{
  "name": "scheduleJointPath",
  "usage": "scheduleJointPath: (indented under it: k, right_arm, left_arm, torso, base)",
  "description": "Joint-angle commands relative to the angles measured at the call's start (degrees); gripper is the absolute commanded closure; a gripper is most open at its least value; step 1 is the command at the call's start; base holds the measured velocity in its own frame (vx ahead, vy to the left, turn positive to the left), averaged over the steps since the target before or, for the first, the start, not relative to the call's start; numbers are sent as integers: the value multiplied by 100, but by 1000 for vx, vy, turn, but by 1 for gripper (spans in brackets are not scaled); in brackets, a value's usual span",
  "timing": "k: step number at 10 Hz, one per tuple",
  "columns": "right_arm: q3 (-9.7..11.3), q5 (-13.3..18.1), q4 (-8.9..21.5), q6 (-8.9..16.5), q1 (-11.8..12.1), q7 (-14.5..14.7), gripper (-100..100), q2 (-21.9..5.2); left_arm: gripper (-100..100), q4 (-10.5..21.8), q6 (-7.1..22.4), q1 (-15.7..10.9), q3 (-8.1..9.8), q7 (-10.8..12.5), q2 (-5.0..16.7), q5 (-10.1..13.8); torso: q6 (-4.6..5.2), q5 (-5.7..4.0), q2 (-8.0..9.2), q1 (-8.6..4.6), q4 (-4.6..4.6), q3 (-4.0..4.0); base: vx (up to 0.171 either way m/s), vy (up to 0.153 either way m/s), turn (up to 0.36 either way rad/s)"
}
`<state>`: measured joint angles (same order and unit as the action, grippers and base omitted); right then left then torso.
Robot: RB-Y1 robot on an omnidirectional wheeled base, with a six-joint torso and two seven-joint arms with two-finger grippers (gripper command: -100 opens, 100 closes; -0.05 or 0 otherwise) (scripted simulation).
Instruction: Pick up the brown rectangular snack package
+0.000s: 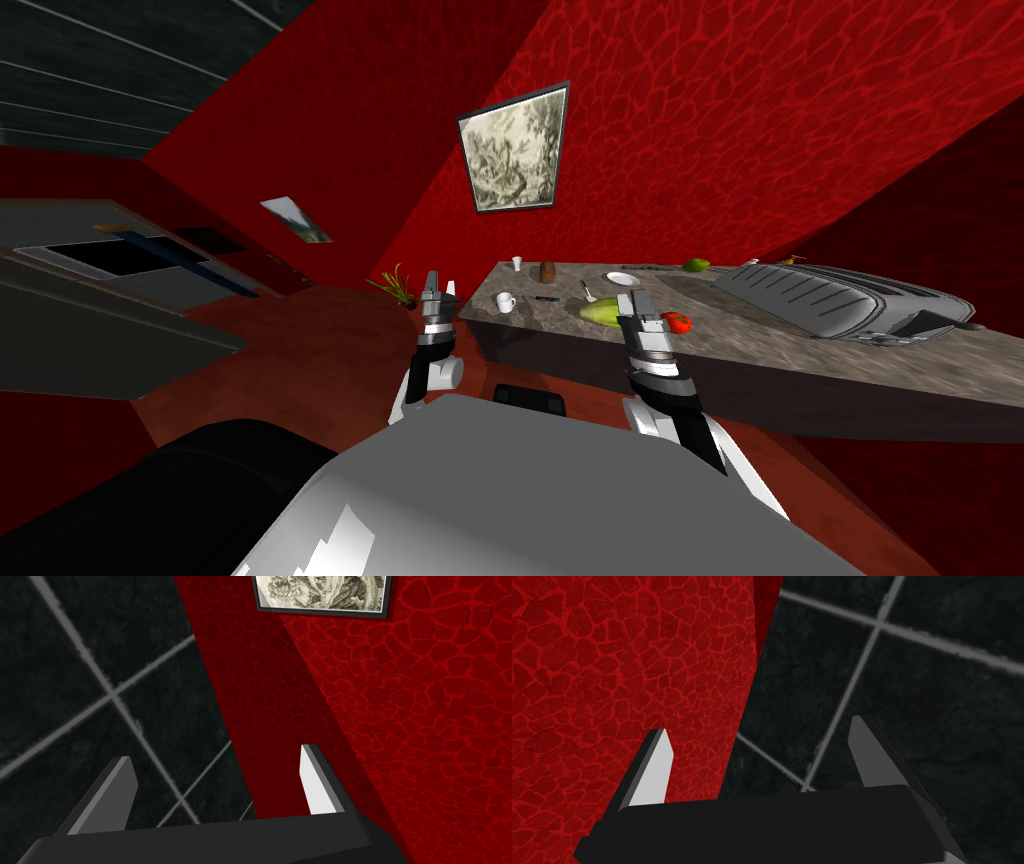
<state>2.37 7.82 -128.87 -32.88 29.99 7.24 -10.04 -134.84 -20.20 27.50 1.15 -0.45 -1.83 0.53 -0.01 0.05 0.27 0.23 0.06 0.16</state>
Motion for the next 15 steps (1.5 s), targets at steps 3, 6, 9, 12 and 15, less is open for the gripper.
scheduleJointPath:
  k: [3, 6, 9, 12, 15]
  right_arm:
    - [-26, 96, 266, 30, 11, 36, -100, -452]
    - [-19, 266, 664, 36, 89, 116, -100, -970]
    - [-15, 359, 879, 39, 130, 158, -100, -1315]
    - [-2, 557, 1334, 42, 217, 246, -100, -1843]
    - [9, 661, 1570, 43, 261, 290, -100, -2241]
  left_arm:
    - [0, 0, 0, 0, 0, 0, 0, 0]
    - [0, 0, 0, 0, 0, 0, 0, 0]
    - [0, 0, 0, 0, 0, 0, 0, 0]
    - [0, 0, 0, 0, 0, 0, 0, 0]
    - [0, 0, 0, 0, 0, 0, 0, 0]
  torso:
    - [0, 1, 7, 3, 1, 3]
    - [2, 0, 8, -4, 3, 6]
    - [0, 1, 6, 3, 2, 4]
    - [3, 1, 7, -2, 3, 5]
    - [1, 2, 8, 4, 2, 5]
  base:
    - [-78, 63, 56]
    - [-94, 73, 81]
    - [-78, 73, 67]
    - [-95, 77, 104]
    - [-80, 83, 83]
